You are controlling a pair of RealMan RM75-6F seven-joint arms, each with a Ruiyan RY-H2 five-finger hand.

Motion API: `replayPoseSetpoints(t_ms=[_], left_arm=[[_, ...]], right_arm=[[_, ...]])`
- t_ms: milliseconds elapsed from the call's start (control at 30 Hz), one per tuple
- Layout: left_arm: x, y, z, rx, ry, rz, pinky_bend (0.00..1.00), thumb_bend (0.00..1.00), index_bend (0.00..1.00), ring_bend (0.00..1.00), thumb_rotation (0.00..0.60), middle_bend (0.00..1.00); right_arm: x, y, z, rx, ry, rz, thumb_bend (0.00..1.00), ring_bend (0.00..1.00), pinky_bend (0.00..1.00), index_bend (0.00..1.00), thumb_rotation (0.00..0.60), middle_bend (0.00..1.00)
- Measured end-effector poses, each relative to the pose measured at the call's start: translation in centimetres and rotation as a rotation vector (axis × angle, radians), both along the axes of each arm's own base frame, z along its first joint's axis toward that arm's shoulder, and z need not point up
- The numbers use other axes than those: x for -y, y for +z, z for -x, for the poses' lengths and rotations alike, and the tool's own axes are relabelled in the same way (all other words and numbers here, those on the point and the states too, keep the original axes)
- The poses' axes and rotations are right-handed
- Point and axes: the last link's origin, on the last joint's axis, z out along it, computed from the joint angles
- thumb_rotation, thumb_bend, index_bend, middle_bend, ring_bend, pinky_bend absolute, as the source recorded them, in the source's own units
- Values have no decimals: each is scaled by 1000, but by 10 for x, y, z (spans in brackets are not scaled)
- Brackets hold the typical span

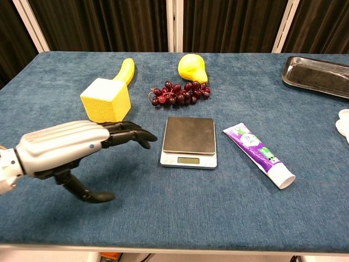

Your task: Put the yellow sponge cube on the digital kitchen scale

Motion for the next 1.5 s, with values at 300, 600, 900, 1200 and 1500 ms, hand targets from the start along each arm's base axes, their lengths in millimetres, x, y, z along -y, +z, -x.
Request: replayPoseSetpoints(t_ms=[300,600,900,1200,1500], left_arm=[[-7,-14,-5,30,3,2,97,254,86,0,600,182],[-6,-25,-9,34,-11,23,97,263,86,0,600,198],[-7,-30,-10,29,-15,28,97,264,86,0,600,200],[-7,-32,-6,5,-12,36,95,263,86,0,600,196],[-4,-37,-4,-3,-6,54,94,264,85,0,600,198]], right_arm=[[1,3,3,0,-14,15,225,0,0,0,600,0],[3,4,6,-1,-21,16,230,0,0,0,600,0],[2,3,11,-3,-43,10,240,0,0,0,600,0],[1,2,14,-1,-55,4,241,0,0,0,600,0],[1,0,15,-5,-60,0,242,0,0,0,600,0]])
